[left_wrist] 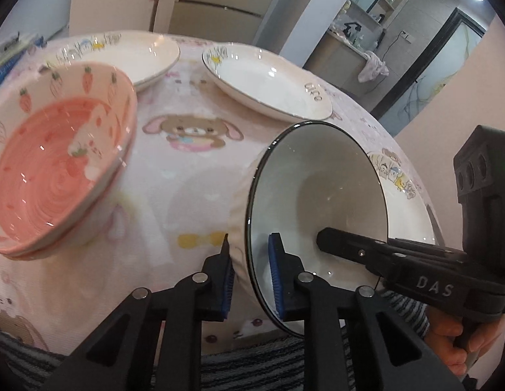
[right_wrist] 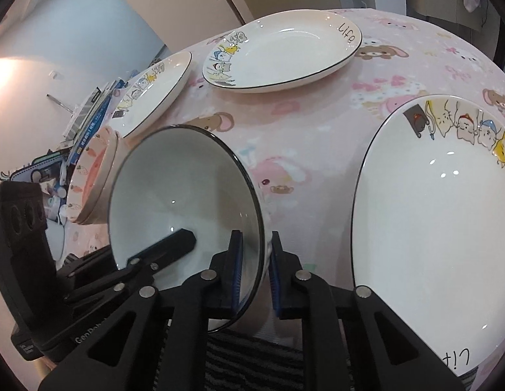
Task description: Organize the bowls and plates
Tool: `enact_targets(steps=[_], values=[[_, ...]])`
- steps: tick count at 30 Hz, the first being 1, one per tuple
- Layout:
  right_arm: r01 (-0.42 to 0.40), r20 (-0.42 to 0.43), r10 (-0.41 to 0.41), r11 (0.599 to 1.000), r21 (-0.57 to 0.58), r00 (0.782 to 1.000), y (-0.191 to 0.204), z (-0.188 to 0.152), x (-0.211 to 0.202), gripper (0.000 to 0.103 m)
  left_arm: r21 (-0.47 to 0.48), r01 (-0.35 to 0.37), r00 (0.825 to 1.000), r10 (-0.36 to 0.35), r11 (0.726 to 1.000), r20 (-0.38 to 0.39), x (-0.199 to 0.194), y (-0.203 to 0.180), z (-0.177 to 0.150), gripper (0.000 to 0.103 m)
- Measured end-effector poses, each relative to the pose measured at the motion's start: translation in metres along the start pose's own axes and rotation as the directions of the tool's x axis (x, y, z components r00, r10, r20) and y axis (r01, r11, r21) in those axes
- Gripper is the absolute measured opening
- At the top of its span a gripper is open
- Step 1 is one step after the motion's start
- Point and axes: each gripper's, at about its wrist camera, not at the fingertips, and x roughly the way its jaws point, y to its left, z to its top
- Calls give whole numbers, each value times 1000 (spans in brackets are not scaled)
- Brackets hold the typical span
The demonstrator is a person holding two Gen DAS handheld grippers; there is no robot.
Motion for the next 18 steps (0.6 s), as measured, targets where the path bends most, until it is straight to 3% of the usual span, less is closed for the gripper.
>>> enact_targets(steps=[5, 9, 13, 18], values=[[18, 127, -13, 999, -39, 992, 10, -2, -23, 13, 31, 32, 995, -35, 999, 96, -20, -4, 0, 21], [4, 229, 14, 997, -79, 973, 18, -4, -39, 13, 82, -3, 976, -15, 997, 215, -41, -11, -4, 21], [-20, 366, 64, 992, -123, 929, 26, -10, -58, 13, 133, -35, 933, -15, 990, 359, -67, -21, -8, 21], [-3, 493, 105, 979, -202, 864, 42, -21, -81, 13, 156, -54, 877, -28, 986, 479, -91, -26, -17, 21]])
